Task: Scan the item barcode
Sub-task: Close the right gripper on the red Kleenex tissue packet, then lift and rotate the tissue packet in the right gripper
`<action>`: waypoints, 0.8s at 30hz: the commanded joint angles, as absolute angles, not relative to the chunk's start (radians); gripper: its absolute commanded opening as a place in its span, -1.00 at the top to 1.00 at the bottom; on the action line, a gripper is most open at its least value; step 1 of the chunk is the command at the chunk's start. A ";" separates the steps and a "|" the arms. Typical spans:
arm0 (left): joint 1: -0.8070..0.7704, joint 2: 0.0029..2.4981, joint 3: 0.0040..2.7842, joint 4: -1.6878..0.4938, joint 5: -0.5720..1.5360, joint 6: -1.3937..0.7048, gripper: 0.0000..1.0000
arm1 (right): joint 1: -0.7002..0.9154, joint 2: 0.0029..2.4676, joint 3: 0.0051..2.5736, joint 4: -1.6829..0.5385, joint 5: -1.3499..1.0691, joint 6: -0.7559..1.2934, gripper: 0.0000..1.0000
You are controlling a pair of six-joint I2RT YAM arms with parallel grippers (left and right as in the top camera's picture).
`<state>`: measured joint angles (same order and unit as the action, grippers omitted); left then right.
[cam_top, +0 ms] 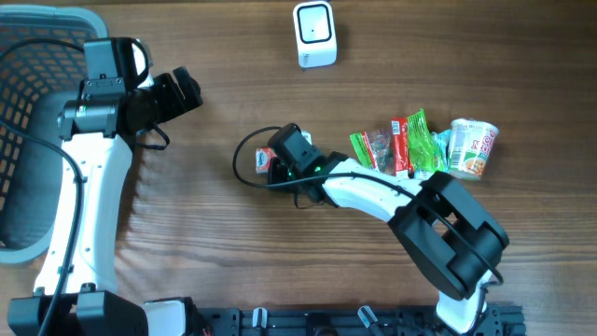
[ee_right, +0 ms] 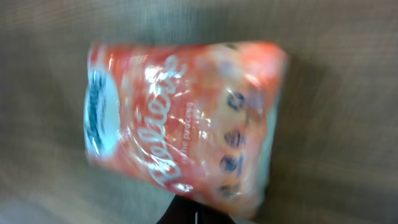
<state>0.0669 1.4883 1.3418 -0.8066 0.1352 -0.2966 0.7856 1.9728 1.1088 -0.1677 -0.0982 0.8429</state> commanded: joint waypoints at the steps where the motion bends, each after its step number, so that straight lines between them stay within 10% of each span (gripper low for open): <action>1: 0.074 1.481 1.348 -0.804 0.133 -0.284 -1.00 | 0.780 2.016 1.097 -0.077 0.076 0.703 0.91; 6: 0.074 1.481 1.348 -0.804 0.133 -0.284 -1.00 | 0.780 2.016 1.097 0.057 0.167 0.505 0.89; 17: 0.074 1.481 1.348 -0.804 0.133 -0.284 -1.00 | 0.677 1.831 1.221 -0.202 -0.067 0.464 -0.58; 24: 0.074 1.481 1.348 -0.804 0.133 -0.284 -1.00 | 0.755 1.886 1.230 -0.128 0.019 0.812 -0.54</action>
<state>0.0669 1.4883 1.3418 -0.8062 0.1352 -0.2962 0.6975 1.8446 1.2240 -0.1524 -0.0437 0.6483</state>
